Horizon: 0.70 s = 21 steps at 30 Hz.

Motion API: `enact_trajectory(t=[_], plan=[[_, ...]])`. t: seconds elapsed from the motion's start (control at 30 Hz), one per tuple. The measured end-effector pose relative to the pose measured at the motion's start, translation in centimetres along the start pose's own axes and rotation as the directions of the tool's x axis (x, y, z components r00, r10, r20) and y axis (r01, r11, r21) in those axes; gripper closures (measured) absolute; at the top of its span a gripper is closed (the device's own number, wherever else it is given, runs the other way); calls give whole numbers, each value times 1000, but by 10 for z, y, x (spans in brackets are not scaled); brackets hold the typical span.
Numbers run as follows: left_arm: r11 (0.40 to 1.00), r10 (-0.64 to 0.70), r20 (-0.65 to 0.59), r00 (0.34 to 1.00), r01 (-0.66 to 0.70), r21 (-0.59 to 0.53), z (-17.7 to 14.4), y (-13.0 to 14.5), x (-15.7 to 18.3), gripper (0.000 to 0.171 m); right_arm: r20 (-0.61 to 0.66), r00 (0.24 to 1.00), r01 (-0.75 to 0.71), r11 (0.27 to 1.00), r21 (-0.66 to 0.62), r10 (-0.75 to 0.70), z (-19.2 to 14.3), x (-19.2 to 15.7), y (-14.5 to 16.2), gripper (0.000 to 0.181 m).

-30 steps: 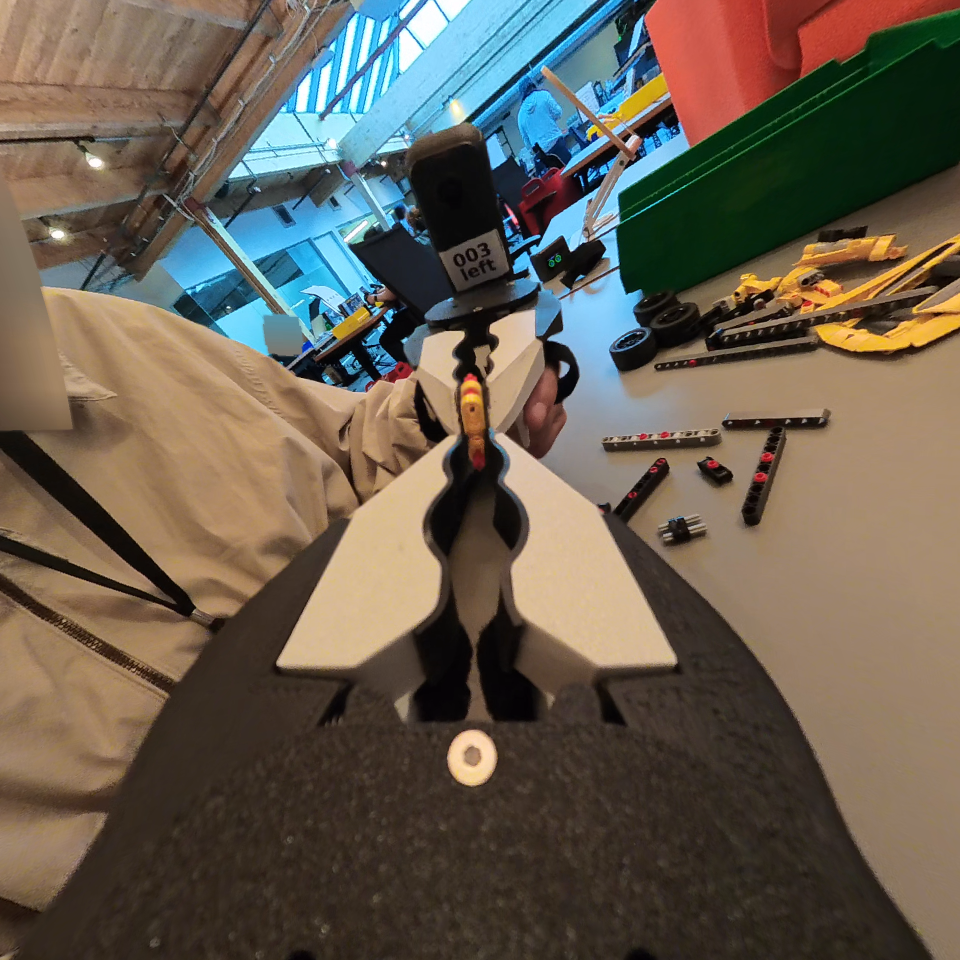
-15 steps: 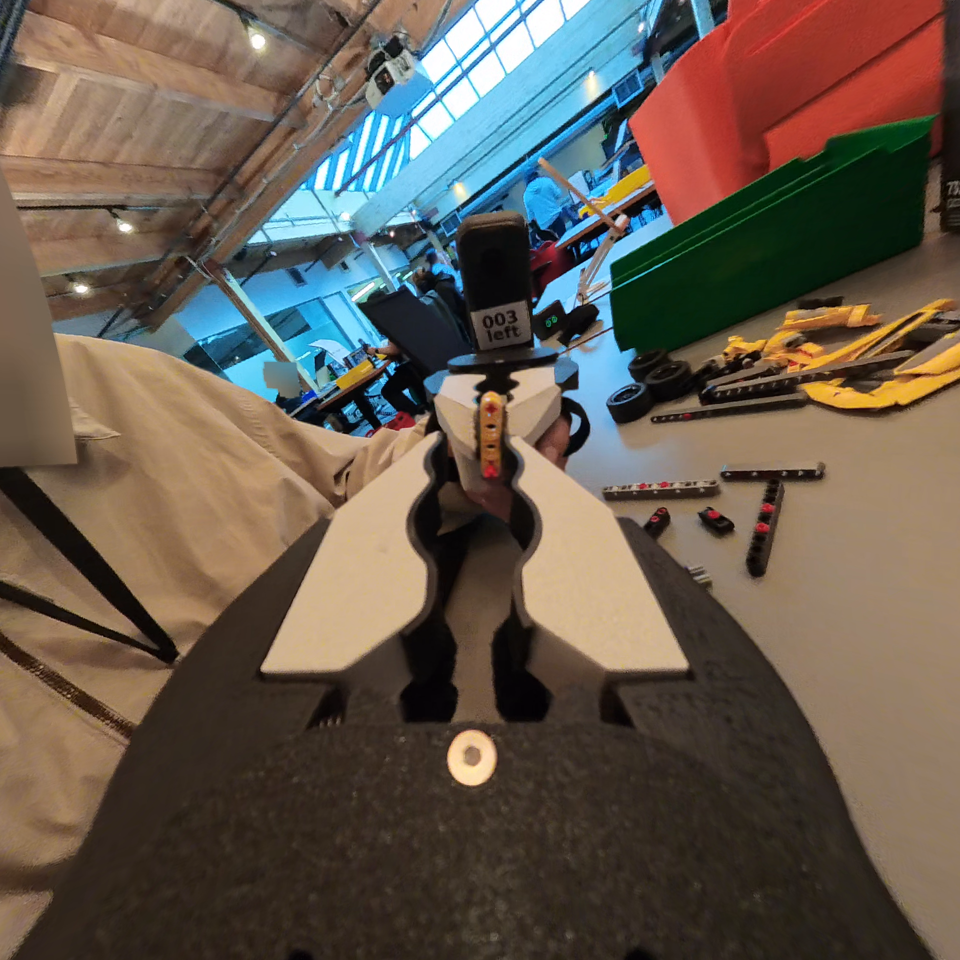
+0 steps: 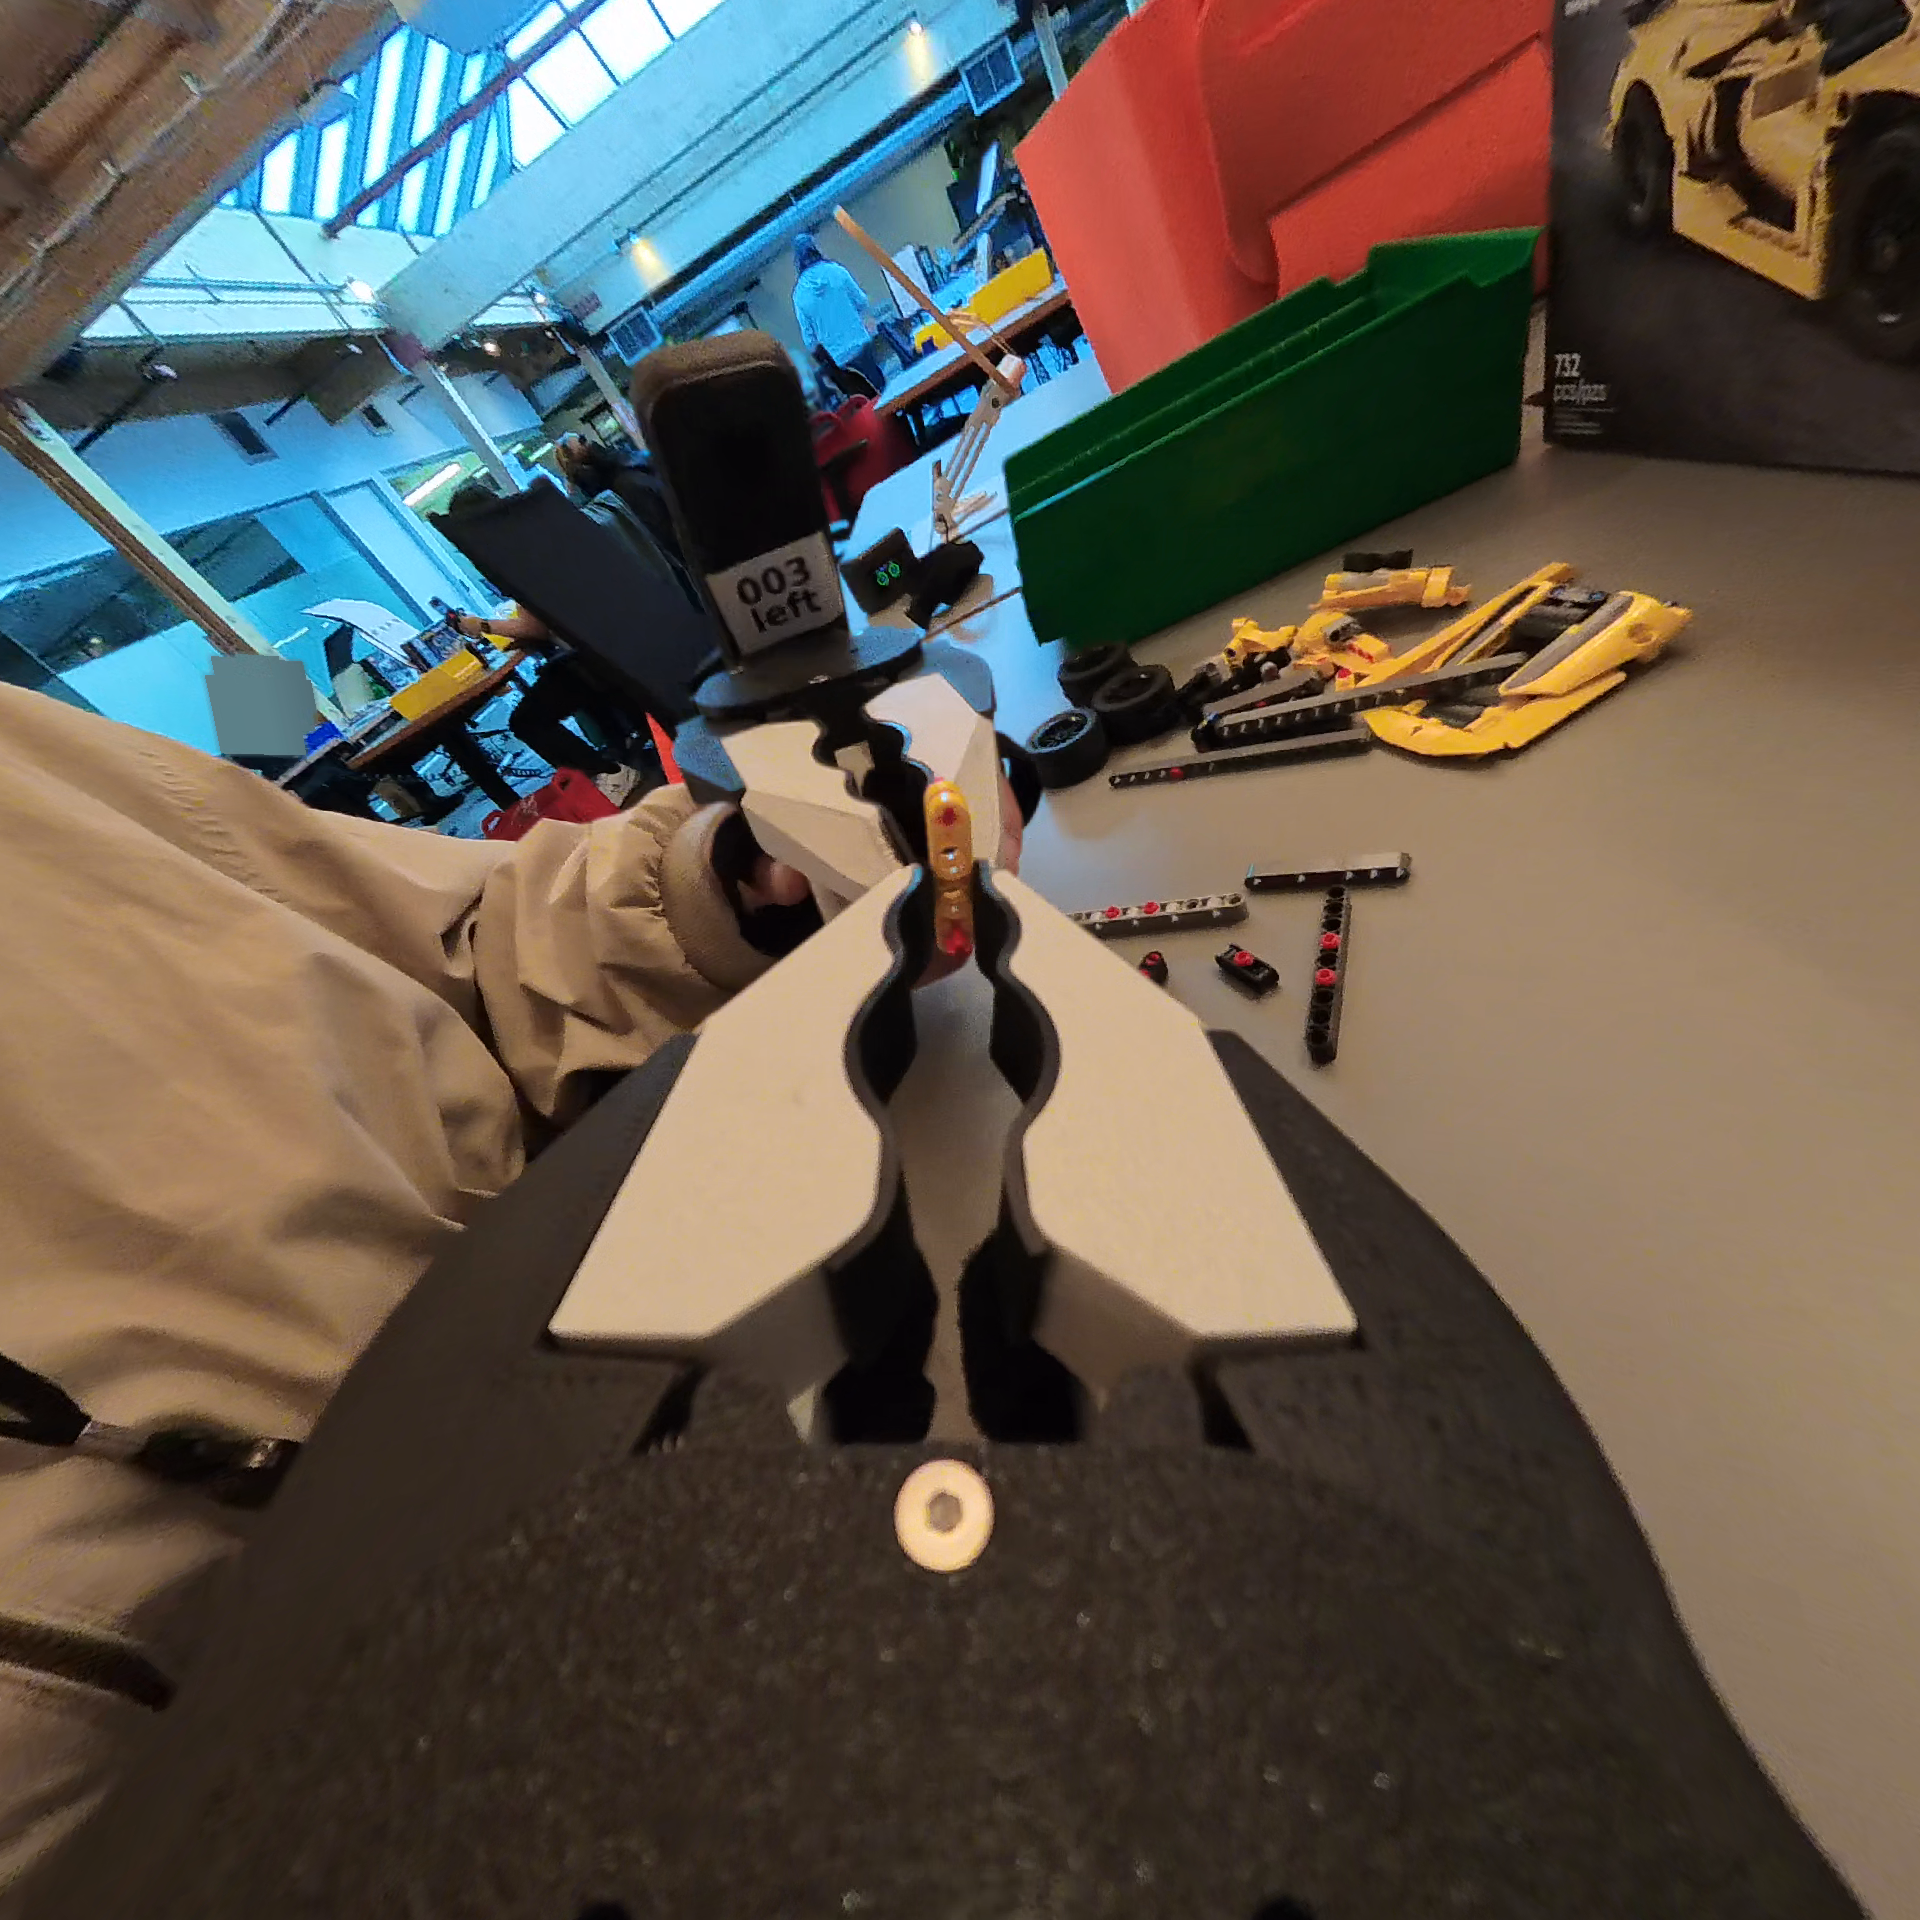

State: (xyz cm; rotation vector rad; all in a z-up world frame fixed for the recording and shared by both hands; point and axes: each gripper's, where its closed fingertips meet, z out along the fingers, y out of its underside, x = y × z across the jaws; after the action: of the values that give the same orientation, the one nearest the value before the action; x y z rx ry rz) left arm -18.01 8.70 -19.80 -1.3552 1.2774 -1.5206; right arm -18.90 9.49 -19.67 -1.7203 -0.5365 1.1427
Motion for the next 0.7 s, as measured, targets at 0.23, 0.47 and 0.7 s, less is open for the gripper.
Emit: enact_trajectory(t=[0.23, 0.47, 0.7], plan=[[1000, 9, -52, 999, -9, 1, 3, -1, 11, 162, 94, 995, -22, 1000, -13, 23, -5, -9, 3, 176], [990, -110, -164, 980, 123, 69, -3, -16, 19, 151, 208, 977, -36, 999, -19, 39, -9, -21, 3, 176], [993, -79, -145, 986, 91, 75, -5, -19, 19, 158, 227, 973, -46, 999, 21, 40, -3, -26, 1, 176]])
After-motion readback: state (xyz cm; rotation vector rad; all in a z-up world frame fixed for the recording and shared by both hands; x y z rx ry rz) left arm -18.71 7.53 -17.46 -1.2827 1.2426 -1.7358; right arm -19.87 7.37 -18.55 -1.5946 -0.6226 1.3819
